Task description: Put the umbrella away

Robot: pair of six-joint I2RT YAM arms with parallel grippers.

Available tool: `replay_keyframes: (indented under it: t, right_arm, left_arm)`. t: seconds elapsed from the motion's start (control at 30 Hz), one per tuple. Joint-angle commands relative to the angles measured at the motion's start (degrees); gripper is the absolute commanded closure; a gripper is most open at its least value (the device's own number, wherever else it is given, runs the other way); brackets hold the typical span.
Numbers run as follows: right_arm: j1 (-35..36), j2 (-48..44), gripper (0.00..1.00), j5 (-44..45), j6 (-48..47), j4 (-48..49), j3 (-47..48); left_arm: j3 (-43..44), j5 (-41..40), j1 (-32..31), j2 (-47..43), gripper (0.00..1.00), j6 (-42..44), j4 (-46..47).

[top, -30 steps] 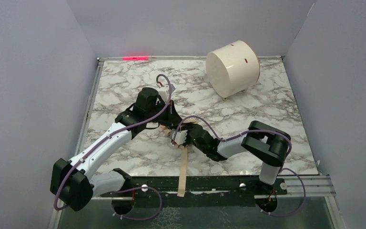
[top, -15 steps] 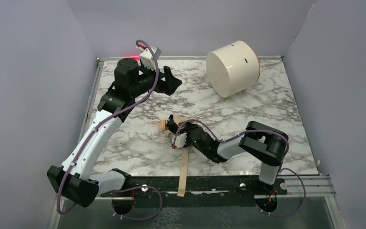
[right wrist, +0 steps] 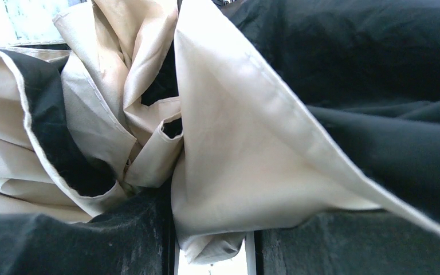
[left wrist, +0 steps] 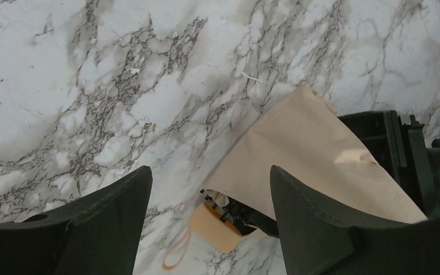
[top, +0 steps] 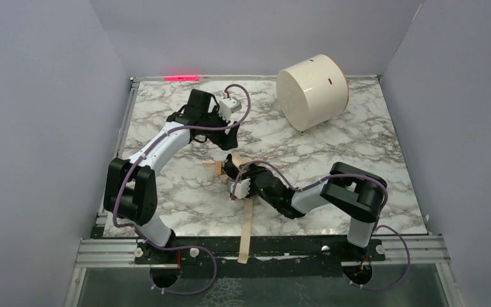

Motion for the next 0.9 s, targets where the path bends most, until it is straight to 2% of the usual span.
replay_keyframes:
  t: [0.0, 0.2, 0.33, 0.63, 0.87]
  right_arm:
    - [0.7, 1.8, 0.81, -2.5, 0.7, -12.9, -2.5]
    - [1.0, 2.1, 0.81, -2.9, 1.4, -12.9, -2.3]
    - [1.2, 2.2, 0.81, -2.7, 1.8, -13.0, -2.3]
    - [1.3, 2.4, 0.81, -2.9, 2.4, -13.1, -2.5]
    - [1.3, 2.7, 0.81, -3.4, 2.5, -12.5, -2.2]
  left_arm:
    - [-3.8, 8.6, -0.4, -1.4, 0.25, 13.8, -1.6]
    - [-7.7, 14.8, -1.7, 0.7, 0.26, 21.8, -1.0]
    - [-10.5, 13.6, -3.3, 1.7, 0.26, 28.6, -0.9]
    - [-14.5, 11.3, -5.4, 3.7, 0.28, 34.6, 0.9]
    - [-17.9, 8.4, -8.3, 4.5, 0.28, 34.3, 6.4]
